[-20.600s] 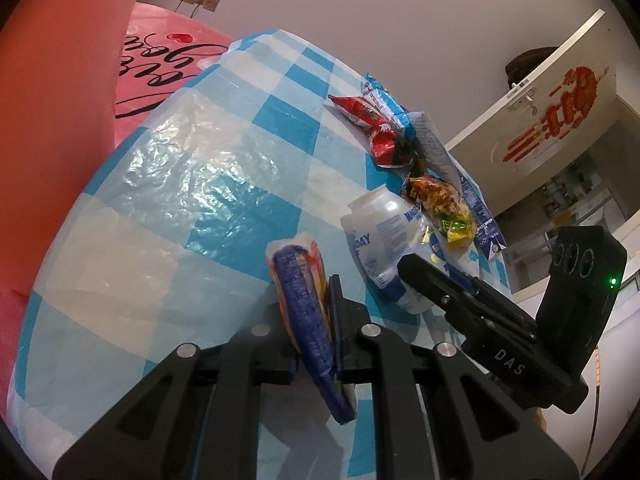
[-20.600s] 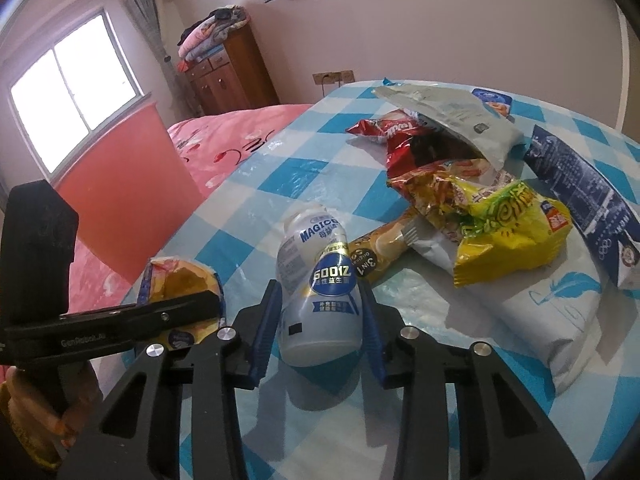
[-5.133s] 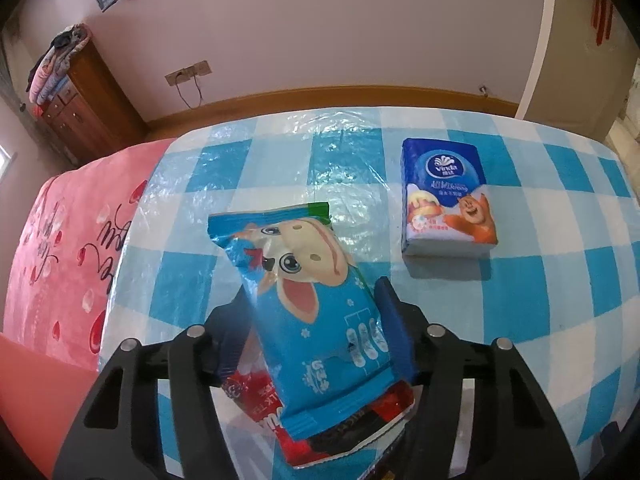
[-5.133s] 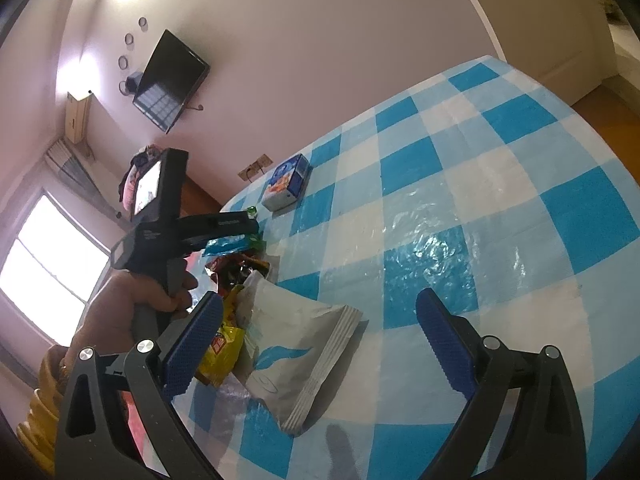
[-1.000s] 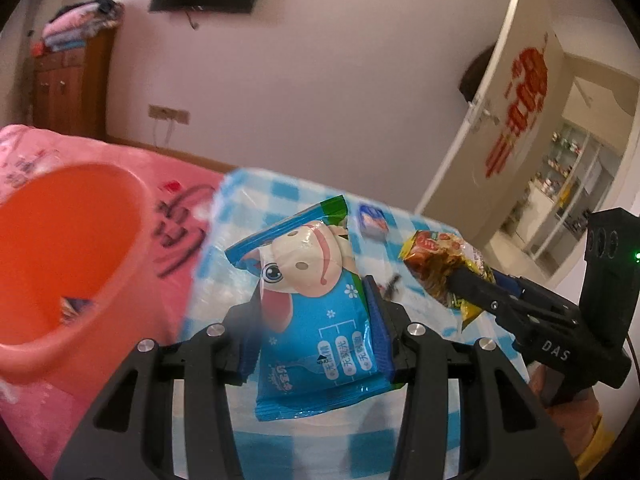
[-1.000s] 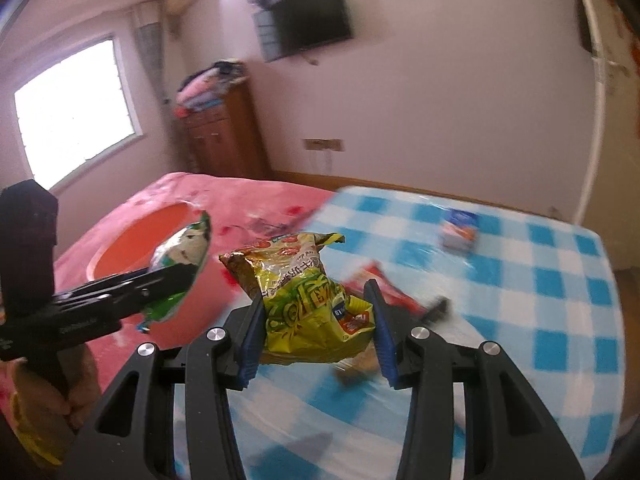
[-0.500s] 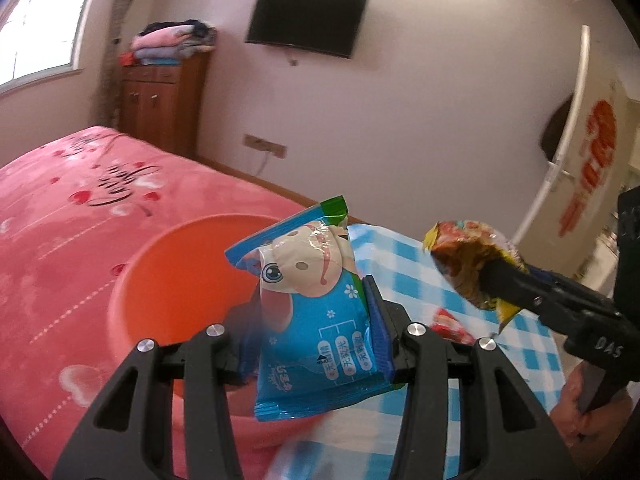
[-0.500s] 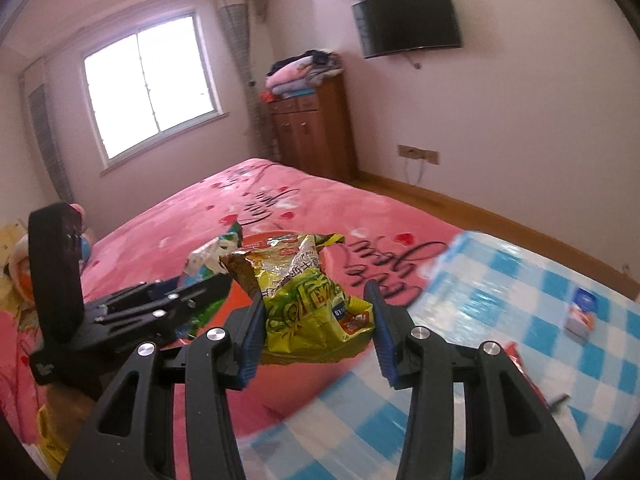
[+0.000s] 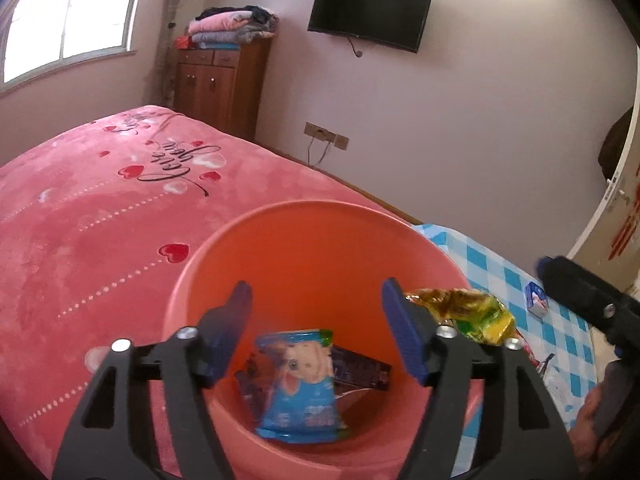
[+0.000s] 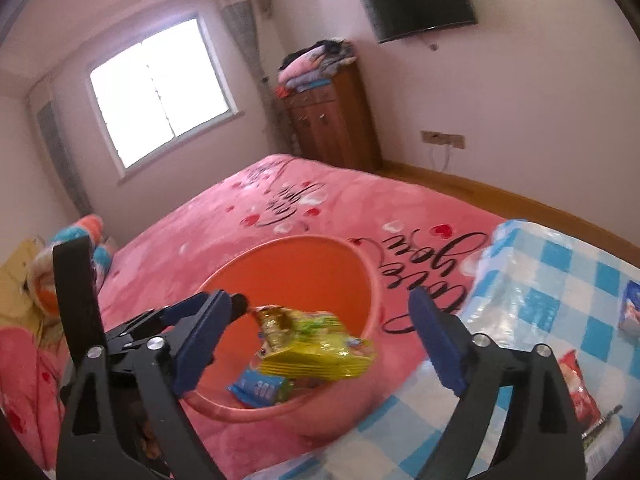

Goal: Collect trash
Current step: 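Carry both bags over the orange bucket and open both grippers, then return both grippers over the table toward the remaining trash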

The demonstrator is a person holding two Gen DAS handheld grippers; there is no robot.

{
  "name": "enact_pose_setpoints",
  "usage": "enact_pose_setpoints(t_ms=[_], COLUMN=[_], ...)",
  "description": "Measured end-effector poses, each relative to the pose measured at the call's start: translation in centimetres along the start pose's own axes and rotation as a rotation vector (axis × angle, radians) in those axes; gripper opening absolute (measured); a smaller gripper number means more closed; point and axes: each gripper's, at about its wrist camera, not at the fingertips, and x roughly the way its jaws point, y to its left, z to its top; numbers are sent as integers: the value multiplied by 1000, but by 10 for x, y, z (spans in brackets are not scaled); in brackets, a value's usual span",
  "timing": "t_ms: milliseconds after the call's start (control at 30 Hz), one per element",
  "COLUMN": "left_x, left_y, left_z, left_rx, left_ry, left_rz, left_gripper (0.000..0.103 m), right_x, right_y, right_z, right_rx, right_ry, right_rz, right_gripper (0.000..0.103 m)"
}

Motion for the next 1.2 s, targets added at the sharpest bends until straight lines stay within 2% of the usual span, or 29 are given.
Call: enact_pose_setpoints(t_ms=[67,367,733,1200], left_x=[-3,-20,-26,-23], left_y=[1,-24,-63,-106], left_z=[-1,-3,-21,-42], left_rx=[-10,59,91,164], left_ry=[-6,-67,-53,-13], left_rz=[-17,-53,-148,-201], left_gripper=[81,89,90,90], right_x=[-6,-39,-73,-114], right_y=[-7,-37,-53,-82], right_z=[-2,-30,-64,-87], right_rx=[18,46,-19,11], right_ry=[-10,-39,-74,-119], right_rz=[-22,-173,-380,-502], right_gripper=[90,93,94,94])
